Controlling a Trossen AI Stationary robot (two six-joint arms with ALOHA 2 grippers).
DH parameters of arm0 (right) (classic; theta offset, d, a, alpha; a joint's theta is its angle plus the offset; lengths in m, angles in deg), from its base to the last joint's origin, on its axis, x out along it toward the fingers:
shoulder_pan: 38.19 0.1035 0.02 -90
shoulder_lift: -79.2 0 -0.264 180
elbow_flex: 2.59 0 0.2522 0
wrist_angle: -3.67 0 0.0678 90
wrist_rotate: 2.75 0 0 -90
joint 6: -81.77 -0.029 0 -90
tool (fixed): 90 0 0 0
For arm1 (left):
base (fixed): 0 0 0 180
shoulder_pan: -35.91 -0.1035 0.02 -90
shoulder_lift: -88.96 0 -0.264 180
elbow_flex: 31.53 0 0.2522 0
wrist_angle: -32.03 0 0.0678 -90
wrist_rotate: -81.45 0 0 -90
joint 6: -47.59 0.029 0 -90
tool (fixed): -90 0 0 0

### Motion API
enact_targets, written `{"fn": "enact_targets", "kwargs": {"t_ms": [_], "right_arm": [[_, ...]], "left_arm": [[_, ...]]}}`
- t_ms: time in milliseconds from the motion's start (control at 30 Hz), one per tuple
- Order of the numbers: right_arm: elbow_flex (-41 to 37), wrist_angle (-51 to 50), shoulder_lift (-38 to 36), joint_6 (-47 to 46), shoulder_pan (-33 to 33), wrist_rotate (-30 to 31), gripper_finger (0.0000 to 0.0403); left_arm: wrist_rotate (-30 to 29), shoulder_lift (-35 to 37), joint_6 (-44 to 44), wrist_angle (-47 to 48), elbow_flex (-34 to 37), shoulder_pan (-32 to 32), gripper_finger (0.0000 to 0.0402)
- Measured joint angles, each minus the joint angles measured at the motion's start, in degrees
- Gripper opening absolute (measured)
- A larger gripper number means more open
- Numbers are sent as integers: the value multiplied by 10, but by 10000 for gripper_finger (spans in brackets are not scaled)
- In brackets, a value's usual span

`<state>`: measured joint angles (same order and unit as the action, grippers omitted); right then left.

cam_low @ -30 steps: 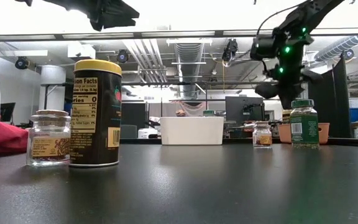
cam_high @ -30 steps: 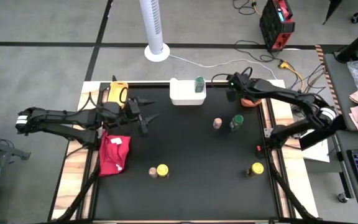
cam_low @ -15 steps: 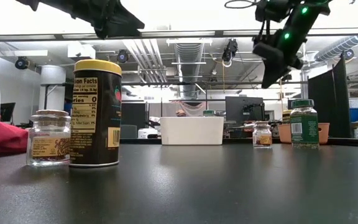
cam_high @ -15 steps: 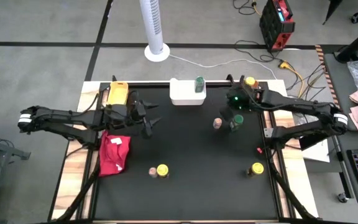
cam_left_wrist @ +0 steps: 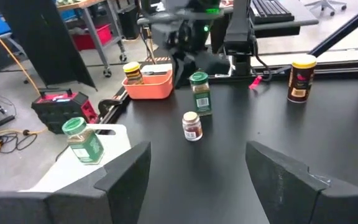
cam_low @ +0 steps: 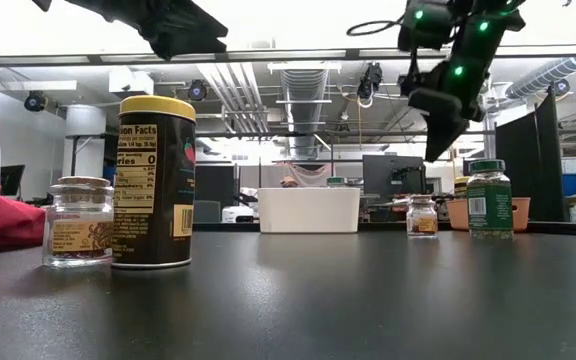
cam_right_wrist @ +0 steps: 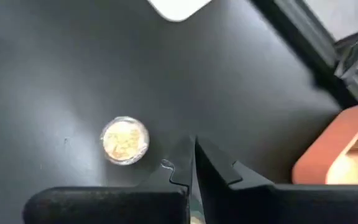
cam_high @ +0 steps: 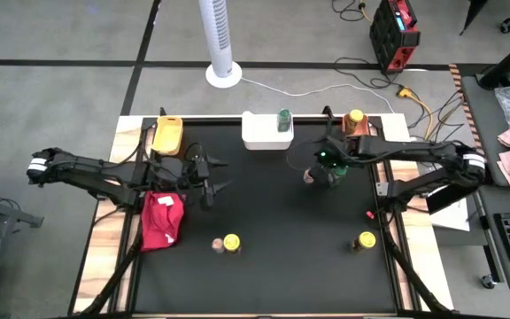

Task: Sort spices by type
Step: Put the top transparent spice bottle into the yellow bin

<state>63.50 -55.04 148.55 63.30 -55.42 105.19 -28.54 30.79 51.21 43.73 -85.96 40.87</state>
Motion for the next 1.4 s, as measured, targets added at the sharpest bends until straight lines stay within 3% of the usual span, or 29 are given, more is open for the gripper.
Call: {"fn": "enact_targets", "kwargs": {"t_ms": [400,633,1033,1200,1400], "right_arm": [[26,-7,113,4,0,-1,12],[46,-9,160,17,2,-47,12],[48,-5,164,7,33,-97,12],[48,14,164,-5,73,-110,12],[58,-5,150,-9,100,-41,12]], "left_arm": [[-4,-1,-3,-1,0,0,246],[-4,-1,-3,-1,0,0,246],[-3,-2,-12,0,0,0,246],[45,-30,-14,-25,0,0,246],[60,-82,-8,-61,-5,6,246]]}}
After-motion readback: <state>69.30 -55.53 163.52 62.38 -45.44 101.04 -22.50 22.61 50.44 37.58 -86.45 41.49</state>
